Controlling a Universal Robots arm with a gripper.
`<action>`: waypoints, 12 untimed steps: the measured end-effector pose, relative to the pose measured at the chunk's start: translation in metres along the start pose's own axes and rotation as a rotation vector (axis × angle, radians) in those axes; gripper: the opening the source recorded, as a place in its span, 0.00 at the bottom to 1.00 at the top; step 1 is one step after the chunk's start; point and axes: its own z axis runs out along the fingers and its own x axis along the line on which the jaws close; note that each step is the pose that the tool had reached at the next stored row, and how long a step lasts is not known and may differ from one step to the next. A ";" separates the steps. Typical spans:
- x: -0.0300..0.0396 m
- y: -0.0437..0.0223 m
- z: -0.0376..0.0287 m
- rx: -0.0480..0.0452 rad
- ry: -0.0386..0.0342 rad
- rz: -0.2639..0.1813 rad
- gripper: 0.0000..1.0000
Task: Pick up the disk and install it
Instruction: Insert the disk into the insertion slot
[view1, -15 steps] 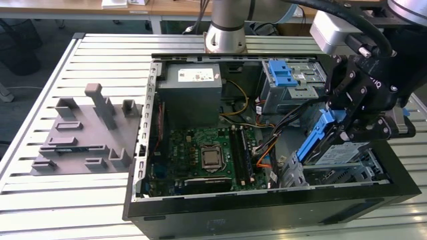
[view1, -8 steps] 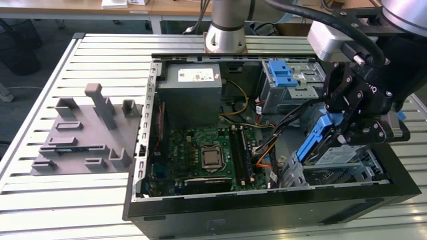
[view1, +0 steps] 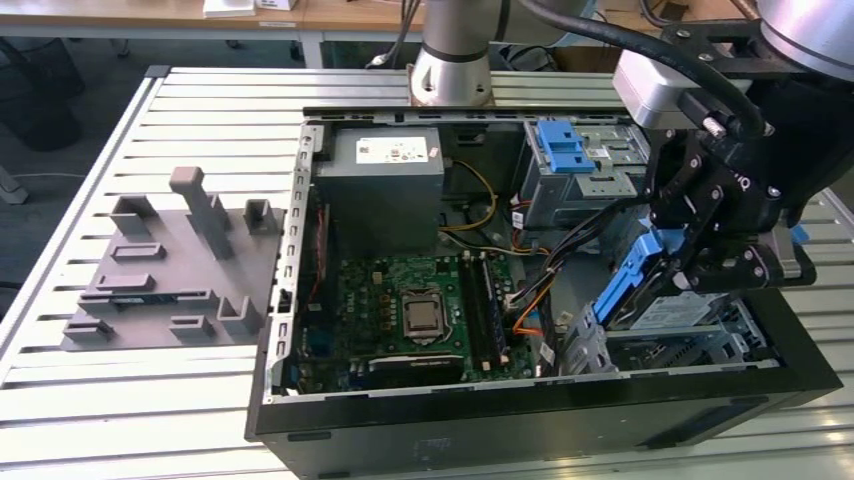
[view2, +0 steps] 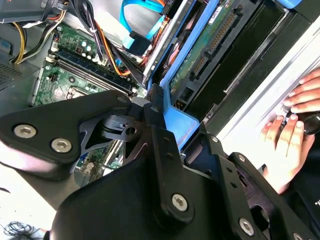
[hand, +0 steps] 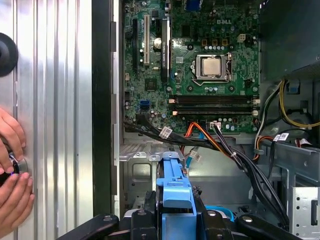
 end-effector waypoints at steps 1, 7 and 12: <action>0.0000 0.0000 0.0001 0.0000 -0.0001 0.000 0.36; 0.0000 0.0000 0.0001 0.0000 0.0002 0.000 0.38; 0.0000 0.0000 0.0010 0.0001 0.0001 0.000 0.44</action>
